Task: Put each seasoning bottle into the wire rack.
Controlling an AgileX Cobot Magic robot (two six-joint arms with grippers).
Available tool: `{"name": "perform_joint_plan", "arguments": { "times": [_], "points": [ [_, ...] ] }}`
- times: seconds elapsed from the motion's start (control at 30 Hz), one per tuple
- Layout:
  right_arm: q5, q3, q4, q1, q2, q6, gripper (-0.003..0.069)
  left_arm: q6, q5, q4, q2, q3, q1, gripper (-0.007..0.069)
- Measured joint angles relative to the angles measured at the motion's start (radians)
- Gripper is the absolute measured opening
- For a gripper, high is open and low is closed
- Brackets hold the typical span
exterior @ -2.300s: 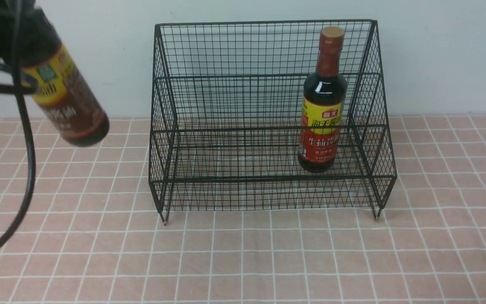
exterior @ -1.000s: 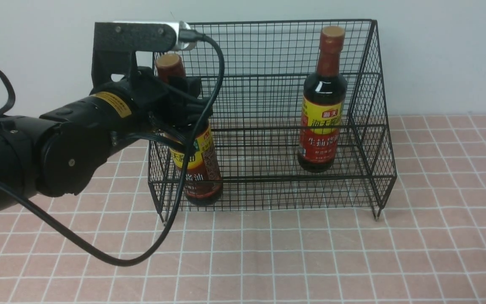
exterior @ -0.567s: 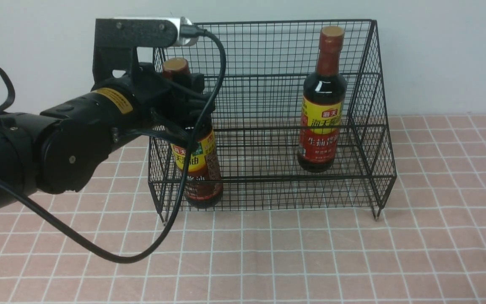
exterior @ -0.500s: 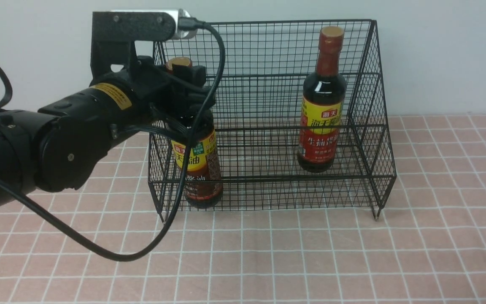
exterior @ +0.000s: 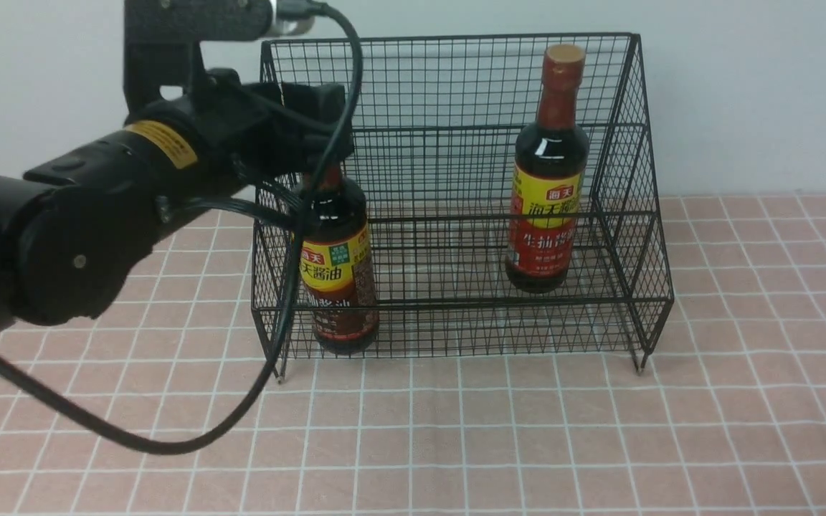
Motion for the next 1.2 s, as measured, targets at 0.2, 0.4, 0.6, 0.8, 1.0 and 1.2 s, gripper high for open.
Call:
{"name": "perform_joint_plan", "arguments": {
  "times": [0.2, 0.4, 0.6, 0.8, 1.0, 1.2],
  "points": [
    [0.000, 0.000, 0.000, 0.000, 0.000, 0.000, -0.0015, 0.000, 0.060, 0.026, -0.151, 0.000, 0.000, 0.0358],
    [0.000, 0.000, 0.000, 0.000, 0.000, 0.000, -0.0015, 0.000, 0.291, 0.047, -0.317, 0.000, 0.000, 0.0141],
    [0.000, 0.000, 0.000, 0.000, 0.000, 0.000, -0.0015, 0.000, 0.608, 0.053, -0.497, 0.000, 0.000, -0.0003],
    [0.000, 0.000, 0.000, 0.000, 0.000, 0.000, -0.0015, -0.001, 0.742, 0.053, -0.664, 0.024, 0.000, -0.0007],
    [0.000, 0.000, 0.000, 0.000, 0.000, 0.000, -0.0015, -0.005, 0.767, 0.053, -0.826, 0.110, 0.000, -0.0007],
    [0.000, 0.000, 0.000, 0.000, 0.000, 0.000, -0.0015, -0.005, 0.816, 0.053, -0.886, 0.124, 0.000, -0.0007]
  ]
}}
